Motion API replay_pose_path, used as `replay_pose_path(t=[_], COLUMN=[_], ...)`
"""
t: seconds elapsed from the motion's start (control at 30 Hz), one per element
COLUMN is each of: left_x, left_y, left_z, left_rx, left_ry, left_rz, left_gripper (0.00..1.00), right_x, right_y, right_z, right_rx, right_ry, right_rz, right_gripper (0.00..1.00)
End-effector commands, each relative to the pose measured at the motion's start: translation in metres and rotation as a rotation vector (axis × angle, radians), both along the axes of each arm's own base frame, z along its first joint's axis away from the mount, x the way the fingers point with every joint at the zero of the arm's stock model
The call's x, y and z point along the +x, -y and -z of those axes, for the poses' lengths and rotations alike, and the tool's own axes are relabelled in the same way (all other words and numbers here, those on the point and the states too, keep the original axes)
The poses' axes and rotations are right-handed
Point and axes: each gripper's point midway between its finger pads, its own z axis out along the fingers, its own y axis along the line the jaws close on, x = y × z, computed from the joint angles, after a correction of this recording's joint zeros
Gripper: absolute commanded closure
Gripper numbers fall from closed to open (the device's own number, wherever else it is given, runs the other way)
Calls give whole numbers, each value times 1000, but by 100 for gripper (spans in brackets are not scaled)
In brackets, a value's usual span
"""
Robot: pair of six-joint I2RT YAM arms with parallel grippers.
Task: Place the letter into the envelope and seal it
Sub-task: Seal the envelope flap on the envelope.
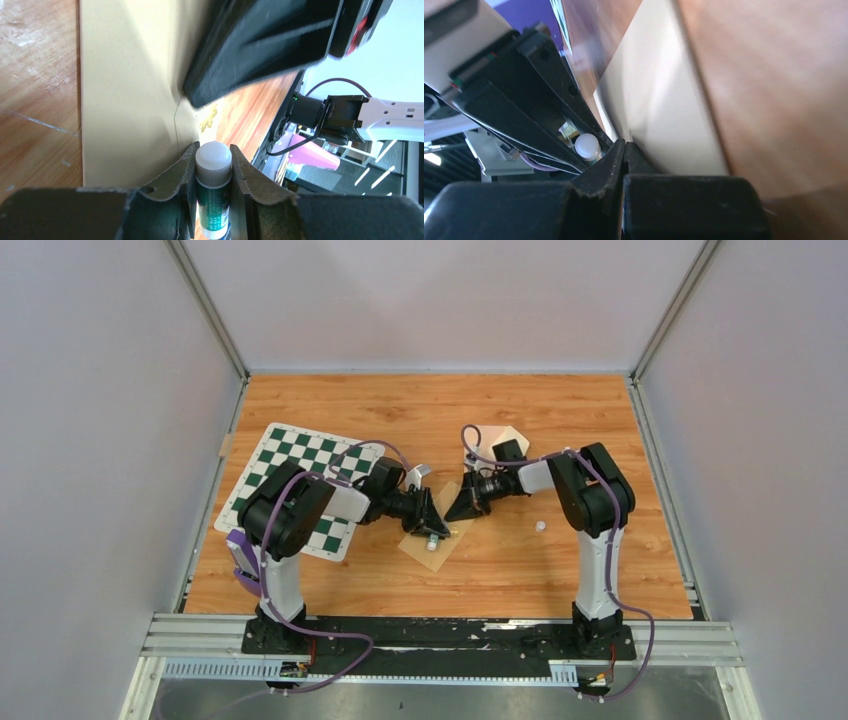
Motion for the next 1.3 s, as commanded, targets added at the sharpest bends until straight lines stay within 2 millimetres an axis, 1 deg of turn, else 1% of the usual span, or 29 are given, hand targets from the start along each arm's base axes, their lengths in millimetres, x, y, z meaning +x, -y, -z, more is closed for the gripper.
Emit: replay_pose_path(t=[0.0,0.07,0.13,0.2,0.23,0.3,0.37,0.4,0.47,0.53,0.57,0.6,0.63,0.67,0.7,0.73,0.77,0.8,0.83,0.87,0.9,0.93,0.97,1.07,1.1,1.13,1.2,1.23,1.27], left_x=[-14,-14,-13,-12,-11,-5,0,6,13,23,29,34,42,46,55,65,68,80,83,91,95,104,108,129,131,137,142,143,142], left_y=[-45,-47,-49,-51,-52,-54,-59,-63,-72,-83,-85,-92,-92,-97,-92,-91,-89,-86,-82,-77,-74,-69,-68,-62,-64,-62,-59,-58,-53], left_z=[77,79,81,82,82,78,72,66,62,62,61,63,61,68,64,67,67,67,66,62,61,55,52,30,21,11,-17,-34,-50], left_rx=[319,331,349,359,364,367,376,371,379,392,390,400,394,401,377,374,360,349,332,311,301,284,277,257,257,243,203,183,140], left_ry=[-36,-35,-34,-29,-19,13,38,55,72,80,88,87,99,86,94,89,81,90,88,93,96,108,115,175,179,200,243,276,299], left_rz=[-73,-71,-75,-79,-81,-89,-103,-119,-147,-172,-178,-184,-187,-185,-177,-172,-162,-163,-157,-155,-158,-166,-170,-192,-197,-197,-183,-167,-137], left_gripper=[100,100,100,100,100,100,100,100,100,100,100,100,100,100,100,100,100,100,100,100,100,100,100,100,100,100,100,100,100], right_x=[16,18,16,14,15,19,24,28,38,51,57,66,73,81,89,97,105,109,114,115,120,122,124,127,128,128,132,135,140], right_y=[31,32,30,25,22,15,7,6,7,14,18,24,31,41,52,67,84,103,123,137,160,174,186,206,214,220,230,232,232], right_z=[46,46,42,31,22,-4,-48,-69,-111,-148,-163,-175,-185,-190,-192,-189,-185,-176,-171,-165,-159,-156,-152,-137,-130,-123,-114,-110,-108], right_rx=[-197,-196,-184,-161,-138,-87,-13,18,74,110,113,104,90,67,38,-3,-47,-97,-140,-179,-228,-268,-307,-404,-436,-453,-463,-464,-464], right_ry=[-133,-137,-139,-123,-100,-22,100,153,257,347,384,415,439,453,463,460,450,423,408,396,390,395,413,464,452,431,403,400,413], right_rz=[152,156,149,135,125,106,73,66,64,74,77,93,114,147,186,240,299,359,421,463,522,554,572,573,589,602,620,617,603], right_gripper=[100,100,100,100,100,100,100,100,100,99,97,96,94,93,92,89,88,86,84,80,77,74,70,53,47,43,39,37,36])
